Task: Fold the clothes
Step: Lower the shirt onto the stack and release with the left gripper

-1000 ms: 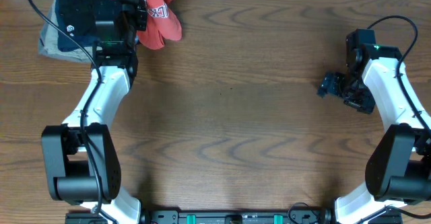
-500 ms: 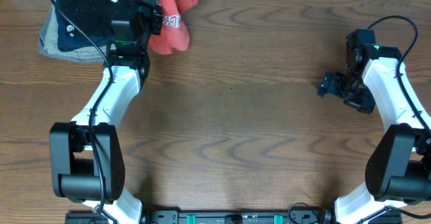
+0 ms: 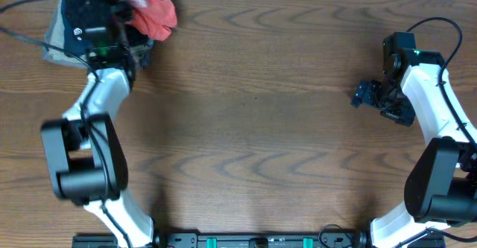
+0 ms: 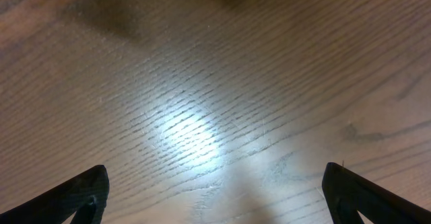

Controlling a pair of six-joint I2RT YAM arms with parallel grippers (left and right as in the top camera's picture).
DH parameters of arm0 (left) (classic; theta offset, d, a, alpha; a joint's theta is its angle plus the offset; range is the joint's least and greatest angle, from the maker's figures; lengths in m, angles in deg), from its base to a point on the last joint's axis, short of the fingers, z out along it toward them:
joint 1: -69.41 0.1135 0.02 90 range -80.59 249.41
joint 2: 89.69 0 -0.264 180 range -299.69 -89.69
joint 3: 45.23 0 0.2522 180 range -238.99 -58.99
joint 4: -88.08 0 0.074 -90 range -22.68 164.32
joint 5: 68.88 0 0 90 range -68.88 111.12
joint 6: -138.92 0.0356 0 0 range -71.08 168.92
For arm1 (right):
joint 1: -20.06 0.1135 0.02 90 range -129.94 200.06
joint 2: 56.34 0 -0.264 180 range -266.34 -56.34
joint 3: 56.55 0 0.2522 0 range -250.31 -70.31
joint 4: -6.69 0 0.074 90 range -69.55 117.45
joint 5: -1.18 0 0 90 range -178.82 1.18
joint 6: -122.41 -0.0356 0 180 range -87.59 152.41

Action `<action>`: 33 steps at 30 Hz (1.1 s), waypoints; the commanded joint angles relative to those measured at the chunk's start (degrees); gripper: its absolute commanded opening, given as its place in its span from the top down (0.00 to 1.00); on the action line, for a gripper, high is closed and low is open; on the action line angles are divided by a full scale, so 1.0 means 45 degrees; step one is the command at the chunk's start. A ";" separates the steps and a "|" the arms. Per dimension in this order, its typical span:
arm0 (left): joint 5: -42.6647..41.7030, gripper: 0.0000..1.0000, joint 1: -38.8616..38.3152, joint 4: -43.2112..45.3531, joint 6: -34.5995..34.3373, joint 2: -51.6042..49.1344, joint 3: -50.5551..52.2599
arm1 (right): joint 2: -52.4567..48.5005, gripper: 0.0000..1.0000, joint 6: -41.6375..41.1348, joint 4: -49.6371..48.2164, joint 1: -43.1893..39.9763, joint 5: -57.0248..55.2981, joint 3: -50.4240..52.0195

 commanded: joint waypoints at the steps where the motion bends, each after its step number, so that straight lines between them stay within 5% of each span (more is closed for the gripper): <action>1: 0.1384 0.94 0.1069 0.0408 -0.0913 -0.1593 -0.0981 | -0.0015 0.01 0.0160 0.0005 -0.0068 -0.0029 -0.0010; 6: 0.1379 0.83 0.2035 -0.1083 -0.0918 -0.2618 -0.1632 | -0.0015 0.01 0.0160 0.0005 -0.0068 -0.0029 -0.0010; 8: 0.1379 0.71 0.2254 -0.1409 -0.0918 -0.2618 -0.1632 | -0.0015 0.01 0.0160 0.0005 -0.0068 -0.0029 -0.0010; 11: 0.1375 0.22 0.2497 -0.1399 -0.0918 -0.2531 -0.1632 | -0.0015 0.01 0.0160 0.0005 -0.0068 -0.0029 -0.0010; 13: 0.1375 0.03 0.2516 -0.1443 -0.0913 -0.2404 -0.1632 | -0.0015 0.01 0.0160 0.0005 -0.0068 -0.0034 -0.0010; 20: 0.1336 0.02 0.1923 -0.2181 -0.0923 -0.0865 -0.1632 | -0.0015 0.01 0.0160 0.0005 -0.0068 -0.0029 -0.0010; 26: 0.1049 0.02 0.0690 -0.5489 -0.0976 0.1690 -0.1632 | -0.0015 0.01 0.0160 0.0005 -0.0068 -0.0029 -0.0010; 33: -0.0083 0.02 -0.0199 -0.7902 -0.0976 0.2229 -0.1627 | -0.0015 0.01 0.0160 0.0005 -0.0068 -0.0029 -0.0010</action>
